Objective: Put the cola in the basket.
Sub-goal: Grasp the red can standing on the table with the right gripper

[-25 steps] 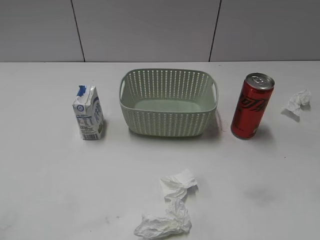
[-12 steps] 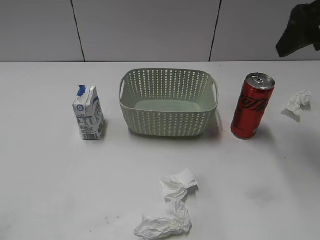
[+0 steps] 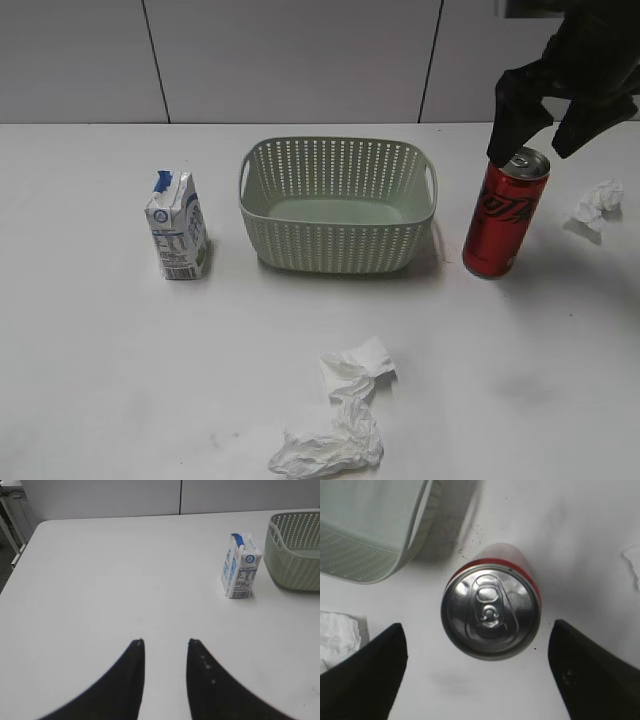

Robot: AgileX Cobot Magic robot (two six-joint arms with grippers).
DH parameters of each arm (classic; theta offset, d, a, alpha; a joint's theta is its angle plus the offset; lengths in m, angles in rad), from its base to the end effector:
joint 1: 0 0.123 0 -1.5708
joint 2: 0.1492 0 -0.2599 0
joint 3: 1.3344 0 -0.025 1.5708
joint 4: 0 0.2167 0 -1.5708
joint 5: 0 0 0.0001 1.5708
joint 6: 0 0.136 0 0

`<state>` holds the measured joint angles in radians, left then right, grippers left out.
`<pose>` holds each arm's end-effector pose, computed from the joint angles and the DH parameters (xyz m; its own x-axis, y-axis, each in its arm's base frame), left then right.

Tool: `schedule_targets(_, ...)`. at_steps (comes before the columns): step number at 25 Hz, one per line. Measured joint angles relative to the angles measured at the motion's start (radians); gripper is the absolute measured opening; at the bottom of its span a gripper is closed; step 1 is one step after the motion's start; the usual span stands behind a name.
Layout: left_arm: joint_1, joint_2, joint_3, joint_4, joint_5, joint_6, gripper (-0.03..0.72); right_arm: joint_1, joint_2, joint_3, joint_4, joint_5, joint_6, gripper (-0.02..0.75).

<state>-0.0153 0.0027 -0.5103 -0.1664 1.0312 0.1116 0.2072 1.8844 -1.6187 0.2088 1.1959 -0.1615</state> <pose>0.0306 -0.0198 0.2482 -0.4132 0.0316 -0.9101 0.1549 0.9873 -0.0361 0.3475 0.0999 0.2110 -0.9348 -0.2807 -0.2177 -0.3197 0.9319 0.1712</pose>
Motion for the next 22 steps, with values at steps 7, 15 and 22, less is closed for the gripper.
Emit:
schedule_targets(7,0.000,0.000,0.000,0.000,0.000,0.000,0.230,0.014,0.097,-0.044,-0.011,0.006,0.019,0.674)
schedule_targets(15,0.001,0.000,0.000,0.000,0.000,0.000,0.230,0.035,0.164,-0.046,-0.089,0.002,0.067,0.671)
schedule_targets(22,0.001,0.000,0.000,0.000,0.000,0.000,0.230,0.035,0.176,-0.046,-0.093,-0.020,0.088,0.540)
